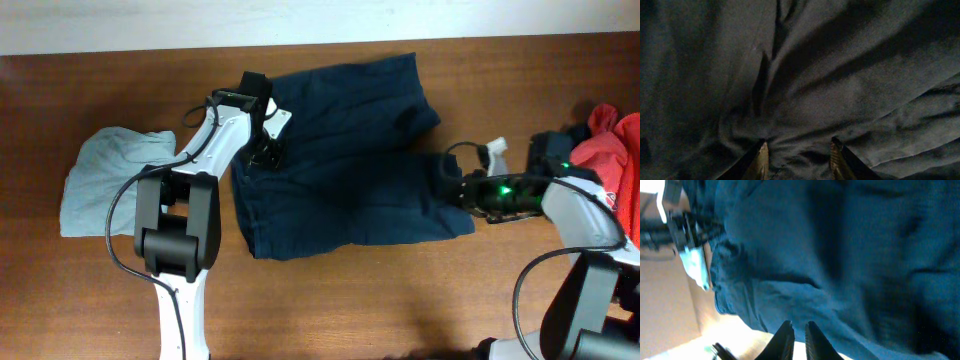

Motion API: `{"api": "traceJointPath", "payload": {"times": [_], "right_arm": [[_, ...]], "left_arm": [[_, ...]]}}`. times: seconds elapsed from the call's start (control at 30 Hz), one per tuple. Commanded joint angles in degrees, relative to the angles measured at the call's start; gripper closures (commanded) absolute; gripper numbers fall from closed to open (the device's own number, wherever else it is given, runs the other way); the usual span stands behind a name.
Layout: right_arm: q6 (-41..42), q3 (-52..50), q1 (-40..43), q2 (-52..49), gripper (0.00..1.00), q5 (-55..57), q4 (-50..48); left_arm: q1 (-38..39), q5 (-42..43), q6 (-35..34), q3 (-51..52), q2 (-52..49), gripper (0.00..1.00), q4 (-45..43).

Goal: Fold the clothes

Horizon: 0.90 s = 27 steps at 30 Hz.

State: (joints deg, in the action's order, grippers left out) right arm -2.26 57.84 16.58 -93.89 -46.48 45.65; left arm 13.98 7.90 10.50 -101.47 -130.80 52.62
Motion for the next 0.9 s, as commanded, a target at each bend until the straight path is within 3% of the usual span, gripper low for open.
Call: {"api": "traceJointPath", "payload": {"times": [0.0, 0.13, 0.27, 0.47, 0.67, 0.87], "right_arm": [[-4.6, 0.5, -3.8, 1.0, 0.85, -0.9, -0.9], [-3.4, 0.5, -6.2, 0.9, 0.87, 3.7, -3.6], [7.9, 0.1, -8.7, -1.4, 0.93, 24.8, -5.0], [16.5, -1.3, -8.5, -10.1, 0.95, 39.8, -11.1], [17.8, -0.6, -4.8, -11.4, 0.96, 43.3, -12.0], [19.1, 2.1, -3.0, -9.9, 0.96, 43.3, -5.3]], "left_arm": [[-0.2, -1.8, 0.1, 0.9, 0.1, 0.59, 0.8], [-0.2, -1.8, 0.1, 0.9, 0.1, 0.59, 0.7], [-0.2, -1.7, 0.1, 0.9, 0.1, 0.59, 0.5], [-0.3, -1.8, 0.1, 0.9, 0.1, 0.59, 0.4], [-0.3, -3.3, 0.1, -3.6, 0.1, 0.59, 4.1], [-0.1, -3.7, 0.0, -19.6, 1.2, 0.59, 18.6]]}}
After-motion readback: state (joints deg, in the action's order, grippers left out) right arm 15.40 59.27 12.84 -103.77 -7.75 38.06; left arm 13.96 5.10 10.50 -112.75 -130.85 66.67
